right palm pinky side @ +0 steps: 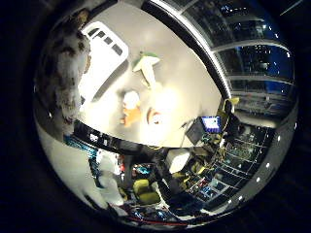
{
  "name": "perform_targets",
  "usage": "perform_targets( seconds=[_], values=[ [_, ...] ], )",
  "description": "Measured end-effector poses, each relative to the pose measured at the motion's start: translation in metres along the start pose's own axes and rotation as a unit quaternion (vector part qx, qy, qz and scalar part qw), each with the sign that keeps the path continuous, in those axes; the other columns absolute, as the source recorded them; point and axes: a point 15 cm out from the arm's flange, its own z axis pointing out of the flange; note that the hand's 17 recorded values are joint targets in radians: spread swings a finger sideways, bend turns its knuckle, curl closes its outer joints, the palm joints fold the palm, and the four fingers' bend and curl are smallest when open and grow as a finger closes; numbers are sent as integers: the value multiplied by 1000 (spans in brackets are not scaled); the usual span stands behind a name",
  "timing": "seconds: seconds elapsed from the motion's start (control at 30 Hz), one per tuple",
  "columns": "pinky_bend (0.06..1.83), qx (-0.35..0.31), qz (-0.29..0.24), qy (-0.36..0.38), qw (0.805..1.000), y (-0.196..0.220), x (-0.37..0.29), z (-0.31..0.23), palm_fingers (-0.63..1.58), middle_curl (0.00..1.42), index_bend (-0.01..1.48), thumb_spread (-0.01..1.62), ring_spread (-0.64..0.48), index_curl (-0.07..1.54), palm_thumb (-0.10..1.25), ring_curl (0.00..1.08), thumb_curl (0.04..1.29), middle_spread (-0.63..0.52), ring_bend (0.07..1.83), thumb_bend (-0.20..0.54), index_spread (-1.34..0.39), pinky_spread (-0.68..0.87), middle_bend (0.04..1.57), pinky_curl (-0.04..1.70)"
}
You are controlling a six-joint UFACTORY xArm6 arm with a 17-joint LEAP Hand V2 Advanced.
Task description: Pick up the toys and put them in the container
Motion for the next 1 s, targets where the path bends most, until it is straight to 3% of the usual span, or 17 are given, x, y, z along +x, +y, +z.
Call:
perform_targets(
  seconds=[0.2, 0.27, 0.3, 0.33, 0.37, 0.4, 0.47, 0.5, 0.67, 1.0],
  values=[
    [857, 11, -23, -22, 999, -38, -50, 37, 1040, 763, 513, 1047, -352, 761, 1040, 550, 341, -368, 927, -15, -509, -598, 706, 379],
    [765, 17, -25, -35, 999, -46, -61, 46, 854, 776, 495, 1060, -373, 776, 1024, 560, 340, -377, 914, -20, -509, -541, 728, 355],
    [749, 10, -25, -41, 999, -45, -66, 55, 679, 776, 437, 1064, -375, 766, 998, 562, 337, -372, 892, -27, -508, -484, 723, 355],
    [740, -2, -26, -46, 999, -42, -69, 66, 322, 743, 343, 1065, -324, 723, 966, 539, 334, -335, 790, -32, -505, -333, 629, 357],
    [757, -14, -26, -49, 998, -39, -72, 75, 304, 725, 340, 1063, -301, 712, 953, 534, 332, -318, 768, -30, -508, -273, 598, 357],
    [775, -22, -26, -50, 998, -37, -73, 80, 168, 659, 317, 1056, -188, 656, 927, 474, 330, -252, 639, -31, -516, -87, 465, 342],
    [762, -33, -29, -52, 998, -33, -73, 86, 45, 578, 296, 1046, -45, 596, 906, 406, 329, -165, 525, -28, -524, 121, 321, 318],
    [741, -37, -31, -53, 997, -33, -72, 88, 67, 531, 272, 1038, 39, 551, 896, 367, 330, -119, 476, -26, -522, 247, 274, 294],
    [645, -40, -39, -53, 997, -31, -67, 91, 31, 444, 183, 1001, 144, 454, 859, 308, 338, -39, 366, -25, -506, 411, 197, 248],
    [523, -53, -20, -52, 997, -12, -14, 81, 43, 362, 174, 996, 163, 353, 816, 274, 337, -6, 291, -26, -469, 429, 192, 227]
  ],
)
